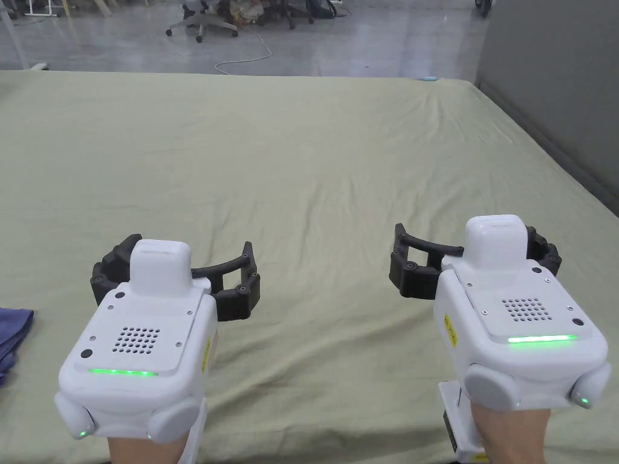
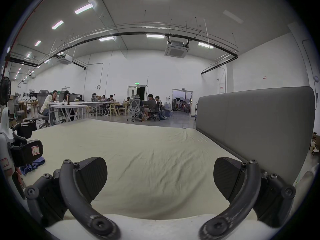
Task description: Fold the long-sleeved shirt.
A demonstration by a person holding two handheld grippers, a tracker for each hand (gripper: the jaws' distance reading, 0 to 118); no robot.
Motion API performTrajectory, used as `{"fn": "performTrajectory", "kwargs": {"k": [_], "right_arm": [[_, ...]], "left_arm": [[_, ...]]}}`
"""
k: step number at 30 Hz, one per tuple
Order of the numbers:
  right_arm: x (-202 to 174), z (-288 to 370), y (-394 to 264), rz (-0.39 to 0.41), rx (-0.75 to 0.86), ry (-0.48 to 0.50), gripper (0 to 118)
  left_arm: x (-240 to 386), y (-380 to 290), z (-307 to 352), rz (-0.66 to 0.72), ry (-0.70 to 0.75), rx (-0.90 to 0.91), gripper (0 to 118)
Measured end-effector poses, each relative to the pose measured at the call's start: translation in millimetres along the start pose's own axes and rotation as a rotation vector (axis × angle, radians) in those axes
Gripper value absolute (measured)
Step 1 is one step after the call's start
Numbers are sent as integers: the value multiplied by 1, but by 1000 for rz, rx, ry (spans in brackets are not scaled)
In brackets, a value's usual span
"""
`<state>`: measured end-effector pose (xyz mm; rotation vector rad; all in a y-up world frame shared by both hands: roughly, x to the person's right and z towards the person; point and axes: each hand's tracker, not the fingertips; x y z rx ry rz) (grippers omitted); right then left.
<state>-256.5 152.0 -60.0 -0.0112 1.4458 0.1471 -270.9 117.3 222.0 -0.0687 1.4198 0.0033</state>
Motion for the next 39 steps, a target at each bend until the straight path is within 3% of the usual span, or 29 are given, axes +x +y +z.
{"fn": "performTrajectory", "kwargs": {"k": [30, 39], "right_arm": [[-1, 3, -1, -8, -13, 8, 118], [-4, 0, 8, -80, -103, 32, 118]], "left_arm": [[4, -4, 5, -14, 16, -16, 118], [5, -4, 5, -14, 12, -19, 118]]}}
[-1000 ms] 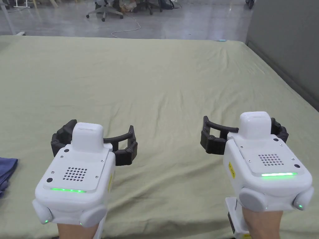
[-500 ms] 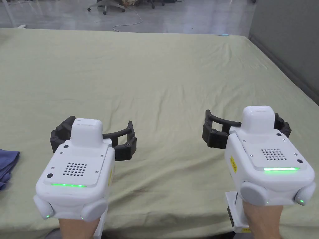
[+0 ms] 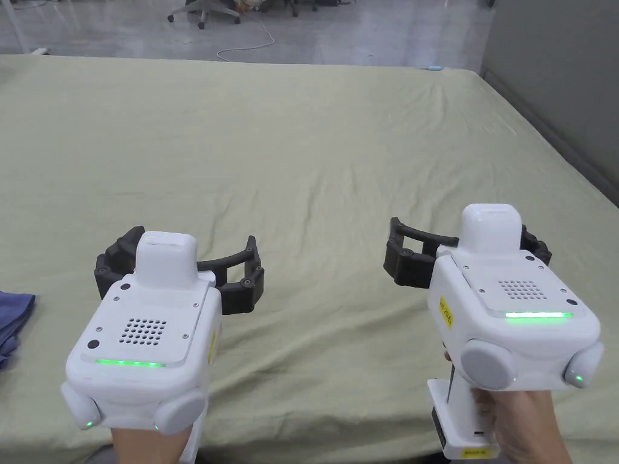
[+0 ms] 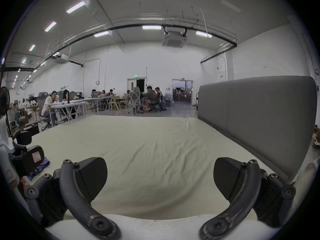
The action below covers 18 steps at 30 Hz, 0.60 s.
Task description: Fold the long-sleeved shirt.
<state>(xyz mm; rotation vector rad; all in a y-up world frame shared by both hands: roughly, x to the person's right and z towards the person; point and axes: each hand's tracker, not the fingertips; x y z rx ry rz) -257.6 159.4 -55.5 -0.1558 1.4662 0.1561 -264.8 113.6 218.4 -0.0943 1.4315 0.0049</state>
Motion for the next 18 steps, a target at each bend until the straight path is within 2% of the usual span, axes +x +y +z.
{"fn": "performTrajectory", "kwargs": {"k": [4, 8, 16, 18], "right_arm": [[1, 1, 5, -53, -46, 65, 118], [-3, 1, 18, -42, -127, 34, 118], [-1, -7, 8, -55, -76, -10, 118], [-1, -7, 15, -49, -119, -12, 118]], "left_arm": [[-1, 1, 0, 2, 1, -1, 118], [-2, 2, -1, 17, 1, -10, 118], [-1, 2, 0, 6, -2, -9, 118], [0, 2, 0, 4, 1, -10, 118]]}}
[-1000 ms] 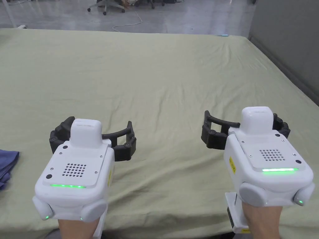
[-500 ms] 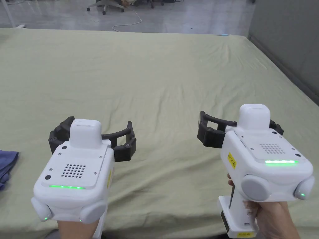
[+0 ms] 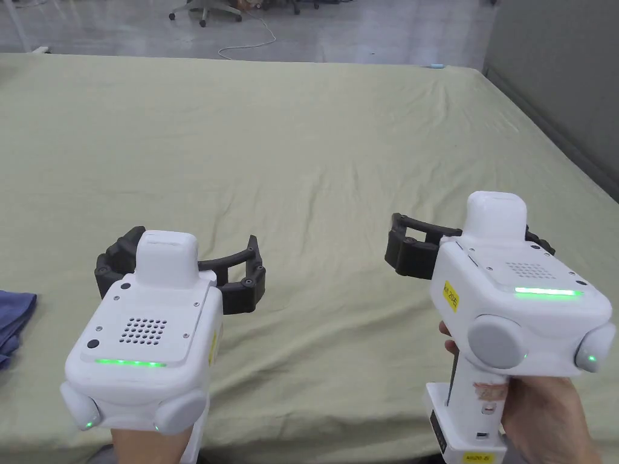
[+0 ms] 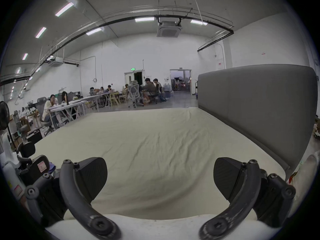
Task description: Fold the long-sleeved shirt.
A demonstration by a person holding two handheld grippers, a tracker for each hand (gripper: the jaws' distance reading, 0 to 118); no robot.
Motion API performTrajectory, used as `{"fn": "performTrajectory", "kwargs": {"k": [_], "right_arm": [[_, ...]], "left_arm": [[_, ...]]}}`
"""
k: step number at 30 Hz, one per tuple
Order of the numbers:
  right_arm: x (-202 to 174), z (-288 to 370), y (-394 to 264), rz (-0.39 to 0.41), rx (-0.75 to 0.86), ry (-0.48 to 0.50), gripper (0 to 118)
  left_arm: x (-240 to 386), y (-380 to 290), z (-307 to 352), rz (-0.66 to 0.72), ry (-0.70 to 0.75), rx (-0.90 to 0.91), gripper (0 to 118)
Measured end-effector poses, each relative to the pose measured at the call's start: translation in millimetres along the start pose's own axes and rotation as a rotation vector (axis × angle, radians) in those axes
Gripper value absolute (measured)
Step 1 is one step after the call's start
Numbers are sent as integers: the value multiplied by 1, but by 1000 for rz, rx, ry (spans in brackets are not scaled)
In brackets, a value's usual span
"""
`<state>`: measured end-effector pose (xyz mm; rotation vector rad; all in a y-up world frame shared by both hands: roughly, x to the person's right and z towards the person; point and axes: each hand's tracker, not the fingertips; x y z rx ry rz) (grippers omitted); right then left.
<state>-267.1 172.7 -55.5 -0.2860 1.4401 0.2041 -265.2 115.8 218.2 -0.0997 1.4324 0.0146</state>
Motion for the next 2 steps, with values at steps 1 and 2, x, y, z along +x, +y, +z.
{"fn": "performTrajectory", "kwargs": {"k": [1, 2], "right_arm": [[0, -1, 1, -5, -32, -3, 118], [2, -4, -1, -9, -42, 0, 118]], "left_arm": [[0, 0, 0, 1, -1, 2, 118], [1, 0, 1, 2, -1, 2, 118]]}}
